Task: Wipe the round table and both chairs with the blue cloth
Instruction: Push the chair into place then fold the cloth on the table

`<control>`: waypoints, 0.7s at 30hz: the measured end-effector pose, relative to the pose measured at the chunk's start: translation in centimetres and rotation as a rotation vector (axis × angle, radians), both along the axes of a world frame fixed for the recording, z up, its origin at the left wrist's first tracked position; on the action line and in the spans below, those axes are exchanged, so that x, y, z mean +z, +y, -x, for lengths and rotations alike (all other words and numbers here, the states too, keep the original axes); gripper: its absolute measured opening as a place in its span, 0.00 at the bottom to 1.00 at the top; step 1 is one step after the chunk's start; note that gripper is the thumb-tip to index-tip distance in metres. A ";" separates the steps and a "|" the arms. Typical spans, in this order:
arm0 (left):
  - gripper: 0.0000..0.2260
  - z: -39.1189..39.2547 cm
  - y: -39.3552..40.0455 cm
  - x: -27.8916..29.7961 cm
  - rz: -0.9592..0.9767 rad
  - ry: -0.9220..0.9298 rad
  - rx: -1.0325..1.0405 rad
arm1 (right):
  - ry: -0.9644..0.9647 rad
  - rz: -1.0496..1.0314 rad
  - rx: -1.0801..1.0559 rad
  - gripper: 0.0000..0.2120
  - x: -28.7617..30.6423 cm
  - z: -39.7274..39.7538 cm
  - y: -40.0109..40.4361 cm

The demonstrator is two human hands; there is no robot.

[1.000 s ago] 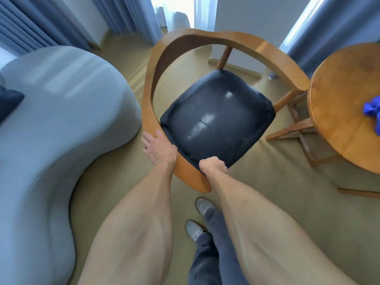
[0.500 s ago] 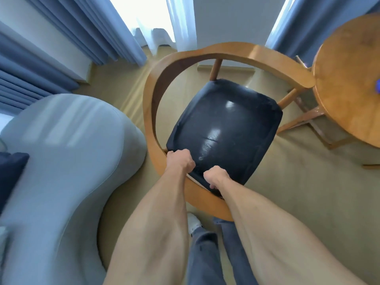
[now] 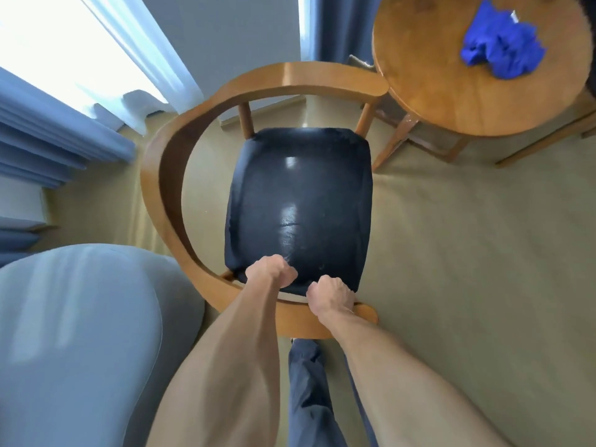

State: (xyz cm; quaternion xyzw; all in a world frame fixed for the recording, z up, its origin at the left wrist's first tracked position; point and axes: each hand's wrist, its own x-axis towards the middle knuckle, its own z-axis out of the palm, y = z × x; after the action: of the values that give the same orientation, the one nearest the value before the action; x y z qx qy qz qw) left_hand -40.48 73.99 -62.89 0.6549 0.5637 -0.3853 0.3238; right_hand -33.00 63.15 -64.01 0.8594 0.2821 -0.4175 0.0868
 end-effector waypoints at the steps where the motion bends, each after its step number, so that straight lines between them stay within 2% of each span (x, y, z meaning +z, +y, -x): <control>1: 0.12 0.5 -0.5 -0.4 0.027 0.001 -0.007 | -0.038 -0.018 -0.003 0.17 0.0 0.3 -0.2; 9: 0.19 1.2 -2.8 -1.7 -0.077 -0.047 -0.139 | -0.182 -0.142 0.057 0.23 -0.7 -1.7 -0.9; 14: 0.16 -2.4 -4.4 -1.8 -0.287 -0.093 -0.105 | -0.242 -0.218 0.132 0.24 -0.7 -5.9 -0.8; 21: 0.14 -8.0 -4.3 -1.3 -0.322 -0.132 0.030 | -0.269 -0.290 0.224 0.24 -0.7 -12.2 0.4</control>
State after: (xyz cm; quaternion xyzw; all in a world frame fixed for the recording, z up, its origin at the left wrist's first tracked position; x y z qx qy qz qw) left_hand -32.49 69.69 -64.24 0.7138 0.6052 -0.2415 0.2567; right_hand -20.78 63.57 -64.66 0.8741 0.4188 -0.2417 0.0449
